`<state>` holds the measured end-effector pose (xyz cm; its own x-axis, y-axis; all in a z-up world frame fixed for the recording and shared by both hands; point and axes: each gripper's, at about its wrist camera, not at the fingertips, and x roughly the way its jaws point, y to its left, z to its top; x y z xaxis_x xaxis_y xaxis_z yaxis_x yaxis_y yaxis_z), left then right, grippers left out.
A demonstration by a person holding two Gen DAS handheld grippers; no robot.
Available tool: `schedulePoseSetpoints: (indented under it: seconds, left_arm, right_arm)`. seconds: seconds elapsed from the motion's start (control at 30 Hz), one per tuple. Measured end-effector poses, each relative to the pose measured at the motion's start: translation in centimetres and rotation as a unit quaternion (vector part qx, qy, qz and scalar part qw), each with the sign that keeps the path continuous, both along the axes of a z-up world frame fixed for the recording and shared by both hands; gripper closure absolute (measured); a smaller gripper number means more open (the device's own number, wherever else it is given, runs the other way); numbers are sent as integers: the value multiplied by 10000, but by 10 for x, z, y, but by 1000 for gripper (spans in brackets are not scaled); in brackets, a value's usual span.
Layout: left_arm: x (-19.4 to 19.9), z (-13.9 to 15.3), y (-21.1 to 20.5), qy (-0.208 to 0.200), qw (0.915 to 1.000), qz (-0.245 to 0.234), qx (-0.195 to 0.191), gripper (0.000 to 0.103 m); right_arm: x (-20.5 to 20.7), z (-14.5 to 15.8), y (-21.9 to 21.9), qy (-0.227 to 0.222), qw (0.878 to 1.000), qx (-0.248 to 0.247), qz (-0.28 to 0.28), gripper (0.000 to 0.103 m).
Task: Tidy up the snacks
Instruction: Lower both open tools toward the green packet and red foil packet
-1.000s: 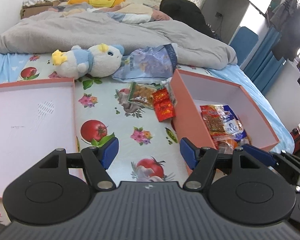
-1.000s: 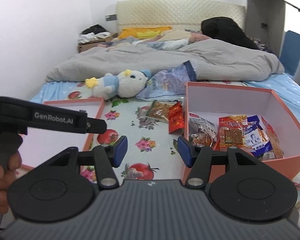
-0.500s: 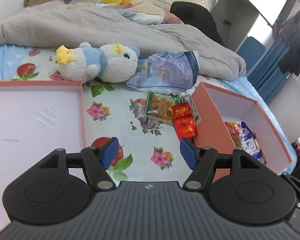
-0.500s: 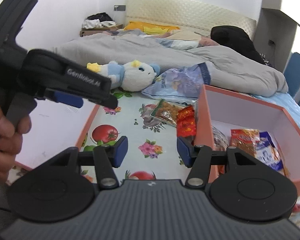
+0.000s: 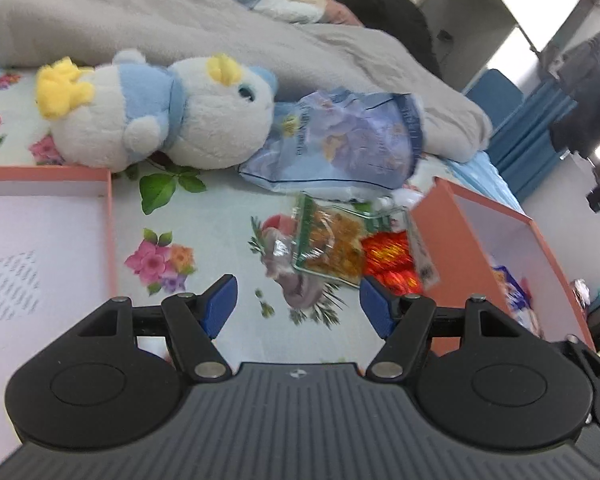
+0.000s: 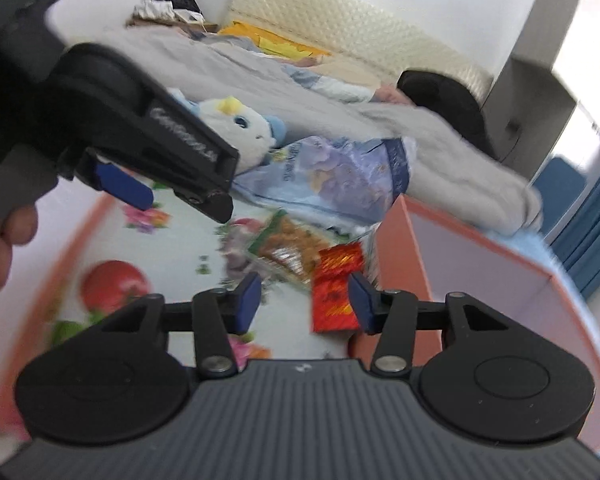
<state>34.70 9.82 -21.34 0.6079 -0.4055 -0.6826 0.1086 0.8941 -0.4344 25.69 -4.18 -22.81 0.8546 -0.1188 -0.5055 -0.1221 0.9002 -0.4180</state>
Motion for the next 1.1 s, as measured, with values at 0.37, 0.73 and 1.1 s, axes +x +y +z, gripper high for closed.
schedulePoseSetpoints:
  seconds: [0.37,0.73,1.1]
  left_arm:
    - [81,-40,-16,123,9984,-455,-317,33]
    - [133,-51,-37,161,9962,-799,-298,33]
    - [172,-49,-85,-40,9841,-1772,-60,38]
  right_arm:
    - [53,-44,8,-98,9957,-860,-317,53]
    - [97,-60,10,-238,9869,-1489,-567,52]
    - [115,-64,-5,276,9931,-737,-874,52]
